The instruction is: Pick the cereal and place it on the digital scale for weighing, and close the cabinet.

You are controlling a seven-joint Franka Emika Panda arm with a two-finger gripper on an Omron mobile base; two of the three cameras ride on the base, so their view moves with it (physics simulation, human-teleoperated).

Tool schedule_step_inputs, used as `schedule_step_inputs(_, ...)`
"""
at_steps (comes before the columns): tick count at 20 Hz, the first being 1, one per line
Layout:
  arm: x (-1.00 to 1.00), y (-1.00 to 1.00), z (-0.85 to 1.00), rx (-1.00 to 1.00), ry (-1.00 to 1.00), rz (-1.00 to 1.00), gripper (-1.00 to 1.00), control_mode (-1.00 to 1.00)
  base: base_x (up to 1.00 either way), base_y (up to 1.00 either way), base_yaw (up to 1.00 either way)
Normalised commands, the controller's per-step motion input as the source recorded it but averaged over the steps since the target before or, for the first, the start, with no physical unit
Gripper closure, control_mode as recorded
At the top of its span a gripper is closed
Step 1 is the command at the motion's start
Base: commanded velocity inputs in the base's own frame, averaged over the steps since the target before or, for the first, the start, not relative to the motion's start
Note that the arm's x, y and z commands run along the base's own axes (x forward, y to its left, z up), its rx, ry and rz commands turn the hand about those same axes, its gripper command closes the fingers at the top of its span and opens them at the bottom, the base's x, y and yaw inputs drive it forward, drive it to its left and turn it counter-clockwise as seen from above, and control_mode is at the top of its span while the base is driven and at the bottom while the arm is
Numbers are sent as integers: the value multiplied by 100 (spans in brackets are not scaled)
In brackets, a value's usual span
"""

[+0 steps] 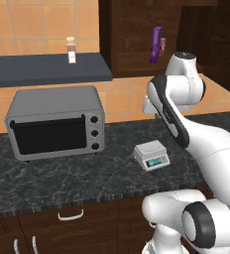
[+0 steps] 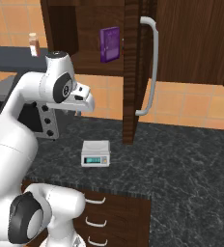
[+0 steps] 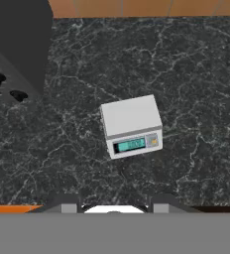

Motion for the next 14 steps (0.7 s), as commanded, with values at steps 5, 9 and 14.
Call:
schedule_step_inputs(5, -44, 0, 0, -1, -9, 0, -100, -100, 0, 0, 0)
schedule_step_inputs(9, -77, 6, 29, -1, -32, 0, -100, -100, 0, 0, 0)
schedule_step_inputs(14, -43, 0, 64, 0, -24, -2, -100, -100, 0, 0, 0)
